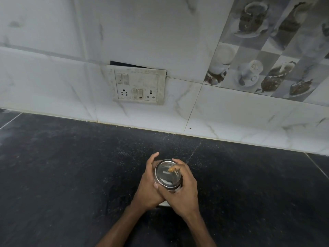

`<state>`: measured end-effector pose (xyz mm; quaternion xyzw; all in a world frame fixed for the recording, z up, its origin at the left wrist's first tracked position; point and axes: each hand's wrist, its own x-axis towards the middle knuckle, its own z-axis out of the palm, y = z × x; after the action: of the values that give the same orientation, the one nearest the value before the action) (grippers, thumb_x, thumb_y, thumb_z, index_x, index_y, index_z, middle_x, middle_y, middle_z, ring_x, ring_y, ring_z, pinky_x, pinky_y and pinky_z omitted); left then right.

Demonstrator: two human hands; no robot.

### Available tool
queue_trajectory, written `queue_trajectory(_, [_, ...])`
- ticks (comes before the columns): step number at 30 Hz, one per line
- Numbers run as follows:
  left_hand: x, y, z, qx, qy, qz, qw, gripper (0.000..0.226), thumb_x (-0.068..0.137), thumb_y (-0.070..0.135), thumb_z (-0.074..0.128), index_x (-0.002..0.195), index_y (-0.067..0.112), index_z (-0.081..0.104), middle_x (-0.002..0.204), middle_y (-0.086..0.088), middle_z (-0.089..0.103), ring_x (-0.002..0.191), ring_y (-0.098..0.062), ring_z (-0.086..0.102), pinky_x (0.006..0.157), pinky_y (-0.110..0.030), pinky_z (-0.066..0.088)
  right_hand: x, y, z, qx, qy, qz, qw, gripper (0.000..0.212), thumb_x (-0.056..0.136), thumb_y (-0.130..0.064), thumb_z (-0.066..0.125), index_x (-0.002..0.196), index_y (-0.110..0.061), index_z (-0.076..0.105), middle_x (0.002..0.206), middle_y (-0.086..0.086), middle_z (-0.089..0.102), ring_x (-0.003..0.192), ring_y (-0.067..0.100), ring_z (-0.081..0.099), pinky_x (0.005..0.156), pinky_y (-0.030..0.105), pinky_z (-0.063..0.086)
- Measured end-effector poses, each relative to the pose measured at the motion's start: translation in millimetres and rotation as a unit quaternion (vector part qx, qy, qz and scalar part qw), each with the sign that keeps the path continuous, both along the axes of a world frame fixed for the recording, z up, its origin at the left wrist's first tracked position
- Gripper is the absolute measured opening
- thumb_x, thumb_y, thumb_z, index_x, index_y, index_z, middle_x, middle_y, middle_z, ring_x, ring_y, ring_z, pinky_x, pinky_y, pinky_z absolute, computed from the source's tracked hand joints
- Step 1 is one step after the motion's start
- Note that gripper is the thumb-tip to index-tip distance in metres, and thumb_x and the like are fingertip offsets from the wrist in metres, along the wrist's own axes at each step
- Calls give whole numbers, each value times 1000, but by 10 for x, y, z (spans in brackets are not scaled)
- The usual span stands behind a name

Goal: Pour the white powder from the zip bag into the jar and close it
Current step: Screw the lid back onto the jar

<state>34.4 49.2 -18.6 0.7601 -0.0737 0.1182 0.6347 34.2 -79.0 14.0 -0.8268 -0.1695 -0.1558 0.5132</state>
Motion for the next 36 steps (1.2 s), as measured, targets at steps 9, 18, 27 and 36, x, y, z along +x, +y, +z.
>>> queue_trajectory(9, [-39, -55, -50, -26, -3, 28, 999, 118, 61, 25, 89, 145, 43, 8, 123, 25, 57, 113, -3, 62, 96, -11, 45, -6, -13, -64, -21, 20, 2, 1000, 65, 60, -39, 90, 116, -21, 64, 131, -9, 56, 125, 5, 52, 102, 18, 44])
queue_trajectory(18, [-39, 4, -40, -20, 22, -21, 999, 128, 49, 30, 97, 144, 41, 12, 127, 29, 54, 118, 1, 59, 99, -9, 42, -213, -50, -146, -20, 15, -18, 1000, 61, 76, -36, 78, 132, -31, 55, 149, -12, 45, 139, 2, 40, 109, 19, 40])
queue_trajectory(27, [-45, -8, -13, -22, 16, -9, 1000, 122, 49, 31, 94, 142, 41, 16, 125, 32, 53, 115, 3, 59, 97, -8, 43, -257, -37, -25, -117, 48, -30, 992, 59, 78, -45, 65, 135, -31, 56, 157, -17, 32, 145, 1, 30, 113, 29, 39])
queue_trajectory(36, [-35, -5, -18, -22, 21, -2, 1000, 112, 58, 28, 91, 142, 39, 18, 125, 27, 56, 115, -1, 61, 99, -13, 44, -235, -42, 294, -202, 90, 0, 975, 67, 78, -33, 74, 140, -35, 47, 149, -27, 25, 140, -7, 20, 111, 9, 23])
